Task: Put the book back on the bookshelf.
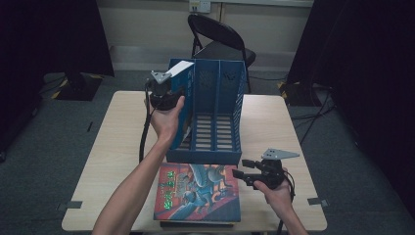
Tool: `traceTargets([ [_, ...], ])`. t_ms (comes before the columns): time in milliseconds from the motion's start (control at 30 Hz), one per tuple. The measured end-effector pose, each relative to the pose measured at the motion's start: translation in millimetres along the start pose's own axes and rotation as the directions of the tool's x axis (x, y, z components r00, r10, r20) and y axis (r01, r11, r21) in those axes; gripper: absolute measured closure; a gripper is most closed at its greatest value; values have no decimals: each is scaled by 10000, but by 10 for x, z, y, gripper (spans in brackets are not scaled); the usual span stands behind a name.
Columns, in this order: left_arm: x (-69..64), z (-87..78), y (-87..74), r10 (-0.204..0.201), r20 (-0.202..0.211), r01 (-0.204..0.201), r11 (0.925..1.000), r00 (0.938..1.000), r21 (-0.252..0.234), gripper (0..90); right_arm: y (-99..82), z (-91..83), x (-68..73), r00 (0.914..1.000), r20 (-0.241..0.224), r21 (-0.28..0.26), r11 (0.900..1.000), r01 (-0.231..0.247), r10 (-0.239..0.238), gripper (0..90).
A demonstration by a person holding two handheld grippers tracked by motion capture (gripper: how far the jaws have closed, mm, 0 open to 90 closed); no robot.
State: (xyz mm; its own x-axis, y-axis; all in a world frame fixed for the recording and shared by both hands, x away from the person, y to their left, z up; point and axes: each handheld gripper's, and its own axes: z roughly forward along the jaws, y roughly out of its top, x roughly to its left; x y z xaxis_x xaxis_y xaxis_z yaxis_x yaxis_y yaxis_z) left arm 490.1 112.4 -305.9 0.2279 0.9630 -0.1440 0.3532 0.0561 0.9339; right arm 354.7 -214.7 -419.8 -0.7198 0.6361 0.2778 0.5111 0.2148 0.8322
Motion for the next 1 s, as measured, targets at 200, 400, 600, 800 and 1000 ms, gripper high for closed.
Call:
traceTargets([
  [200,12,53,-111,57,109,-57,10000,9999,9,612,-6,15,-13,10000,-19,74,10000,-56,56,351],
  [400,38,99,-282,-3,132,0,9998,9999,205,610,-8,28,-12,10000,-23,119,9999,-49,49,350],
  [600,64,60,-345,13,197,-19,9995,9998,330,607,-21,42,-14,10000,-4,189,9998,-74,74,351],
  [800,88,-17,-393,236,255,-245,9991,9994,353,600,-23,25,12,10000,27,177,9998,6,-7,351],
  [1000,91,-177,-399,134,639,-148,9997,9979,212,540,-23,27,22,10000,59,186,9998,-11,10,351],
])
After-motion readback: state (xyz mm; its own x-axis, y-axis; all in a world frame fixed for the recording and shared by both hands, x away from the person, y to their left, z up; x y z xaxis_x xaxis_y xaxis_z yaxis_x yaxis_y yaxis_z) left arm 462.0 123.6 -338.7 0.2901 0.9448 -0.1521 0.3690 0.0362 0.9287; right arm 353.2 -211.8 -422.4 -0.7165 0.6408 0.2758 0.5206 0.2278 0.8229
